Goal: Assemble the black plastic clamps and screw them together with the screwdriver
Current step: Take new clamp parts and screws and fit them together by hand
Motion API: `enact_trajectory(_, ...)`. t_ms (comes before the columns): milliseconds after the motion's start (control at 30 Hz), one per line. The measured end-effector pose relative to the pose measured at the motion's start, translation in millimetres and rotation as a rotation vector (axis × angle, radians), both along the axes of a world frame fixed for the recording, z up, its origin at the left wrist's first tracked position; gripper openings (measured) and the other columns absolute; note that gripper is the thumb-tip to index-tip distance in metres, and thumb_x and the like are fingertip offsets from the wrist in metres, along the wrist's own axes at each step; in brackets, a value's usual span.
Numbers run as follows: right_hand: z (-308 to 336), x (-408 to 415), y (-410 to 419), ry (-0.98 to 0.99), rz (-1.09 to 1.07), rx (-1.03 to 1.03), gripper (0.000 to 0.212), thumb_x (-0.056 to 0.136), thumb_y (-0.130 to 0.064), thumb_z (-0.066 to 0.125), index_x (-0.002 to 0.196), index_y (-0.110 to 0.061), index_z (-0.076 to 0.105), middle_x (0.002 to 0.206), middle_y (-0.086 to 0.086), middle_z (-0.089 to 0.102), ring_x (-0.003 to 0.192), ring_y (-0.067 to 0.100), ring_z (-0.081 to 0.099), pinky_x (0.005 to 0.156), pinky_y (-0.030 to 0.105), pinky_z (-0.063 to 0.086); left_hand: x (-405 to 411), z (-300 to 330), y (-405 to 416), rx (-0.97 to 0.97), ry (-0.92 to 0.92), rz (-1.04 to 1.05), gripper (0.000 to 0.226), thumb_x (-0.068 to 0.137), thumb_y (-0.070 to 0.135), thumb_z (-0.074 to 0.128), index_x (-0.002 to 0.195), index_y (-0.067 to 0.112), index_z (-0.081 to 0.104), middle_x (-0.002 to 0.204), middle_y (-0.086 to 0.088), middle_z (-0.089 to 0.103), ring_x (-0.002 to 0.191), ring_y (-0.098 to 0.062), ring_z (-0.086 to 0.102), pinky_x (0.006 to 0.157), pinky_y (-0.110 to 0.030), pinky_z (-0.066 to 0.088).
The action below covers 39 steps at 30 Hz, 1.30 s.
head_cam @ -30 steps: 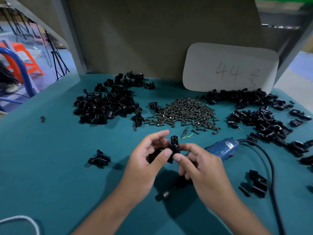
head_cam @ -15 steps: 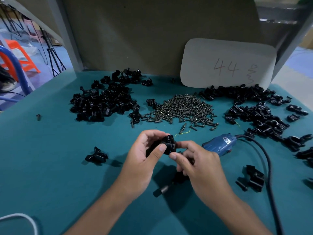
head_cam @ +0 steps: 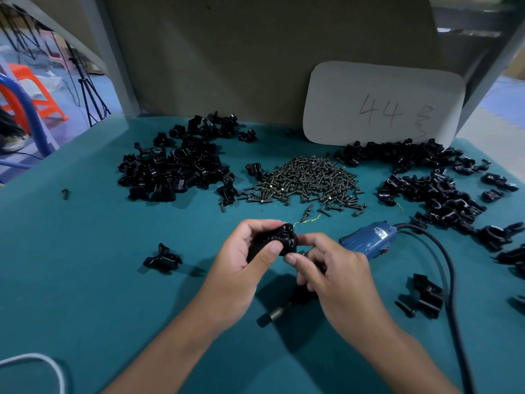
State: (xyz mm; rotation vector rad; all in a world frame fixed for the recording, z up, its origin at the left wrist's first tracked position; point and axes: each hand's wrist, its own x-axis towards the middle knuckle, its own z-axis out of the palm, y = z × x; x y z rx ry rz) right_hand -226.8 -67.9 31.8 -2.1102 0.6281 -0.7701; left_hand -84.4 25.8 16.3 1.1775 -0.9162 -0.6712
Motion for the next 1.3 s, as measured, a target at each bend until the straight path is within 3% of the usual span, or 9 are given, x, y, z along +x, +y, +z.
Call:
enact_trajectory(700,-3.1,0.4,-0.3,-0.012,-0.005,-0.025,0.015,0.084,-0.050,0.062,0.098,-0.048,0.057,0.060,-0.009,0.065,0.054,0.006,0.059,0.054,0.011,0.043,2.1,-5.3,-2.6,0.021,-0.018,0.002,0.026,0.089,0.021,0.065,0.115,0.021,0.061,0.108,0.015,0.071,0.107,-0.003,0.065,0.092,-0.016,0.048)
enact_trajectory(833,-1.6,1.0,0.6,-0.030,-0.007,-0.009,0.016,0.084,-0.050,0.061,0.098,-0.044,0.057,0.058,0.002,0.062,0.053,0.001,0.061,0.054,0.010,0.042,1.9,-5.2,-2.2,0.012,-0.016,-0.002,0.028,0.087,0.019,0.067,0.114,0.020,0.060,0.105,0.016,0.072,0.104,-0.001,0.066,0.089,-0.015,0.049)
enact_trajectory(1100,-2.1,1.4,0.2,-0.013,-0.017,-0.015,0.025,0.086,-0.048,0.064,0.103,-0.030,0.065,0.057,-0.001,0.063,0.053,0.002,0.060,0.054,0.009,0.040,1.0,-5.5,-2.7,-0.008,-0.012,0.011,0.027,0.087,0.017,0.066,0.114,0.020,0.061,0.116,0.012,0.071,0.112,-0.006,0.065,0.093,-0.017,0.049)
enact_trajectory(1300,-2.4,1.0,0.5,0.013,-0.016,-0.021,0.027,0.085,-0.052,0.061,0.105,-0.034,0.063,0.059,-0.001,0.064,0.055,0.001,0.062,0.055,0.012,0.044,2.0,-4.9,-3.0,0.000,-0.018,0.004,0.026,0.086,0.018,0.068,0.111,0.019,0.061,0.103,0.013,0.072,0.102,-0.005,0.066,0.089,-0.018,0.050)
